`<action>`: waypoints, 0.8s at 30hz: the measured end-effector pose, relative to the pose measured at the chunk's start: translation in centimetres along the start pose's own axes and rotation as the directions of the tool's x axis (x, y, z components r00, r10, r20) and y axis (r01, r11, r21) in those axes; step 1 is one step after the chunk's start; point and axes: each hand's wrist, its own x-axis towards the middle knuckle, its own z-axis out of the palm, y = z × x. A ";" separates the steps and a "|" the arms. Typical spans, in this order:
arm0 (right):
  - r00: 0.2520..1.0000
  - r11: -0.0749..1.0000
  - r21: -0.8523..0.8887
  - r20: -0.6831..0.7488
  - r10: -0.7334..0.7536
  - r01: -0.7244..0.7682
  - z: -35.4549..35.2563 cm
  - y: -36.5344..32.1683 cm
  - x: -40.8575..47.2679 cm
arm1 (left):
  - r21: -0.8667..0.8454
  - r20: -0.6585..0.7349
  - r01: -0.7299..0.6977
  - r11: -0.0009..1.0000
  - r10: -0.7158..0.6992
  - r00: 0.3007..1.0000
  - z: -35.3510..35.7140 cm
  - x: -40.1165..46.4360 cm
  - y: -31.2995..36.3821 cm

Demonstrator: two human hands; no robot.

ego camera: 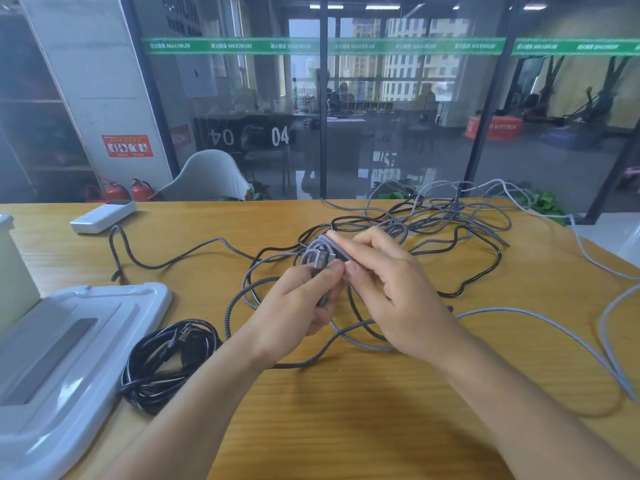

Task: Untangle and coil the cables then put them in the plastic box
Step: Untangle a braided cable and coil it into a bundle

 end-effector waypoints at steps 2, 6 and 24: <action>0.998 1.000 -0.007 0.057 0.023 -0.023 0.2 -0.2 -0.1 | -0.026 -0.025 -0.022 0.999 0.021 0.999 0.2 0.0 -0.1; 0.990 0.988 -0.150 0.139 -0.016 0.037 0.7 -0.5 -0.4 | -0.039 -0.118 -0.089 0.995 0.084 0.989 0.6 0.0 -0.2; 0.989 0.917 0.384 0.139 0.056 -0.106 0.4 0.4 -0.3 | -0.033 -0.217 -0.164 0.986 0.153 0.964 0.6 0.1 -1.1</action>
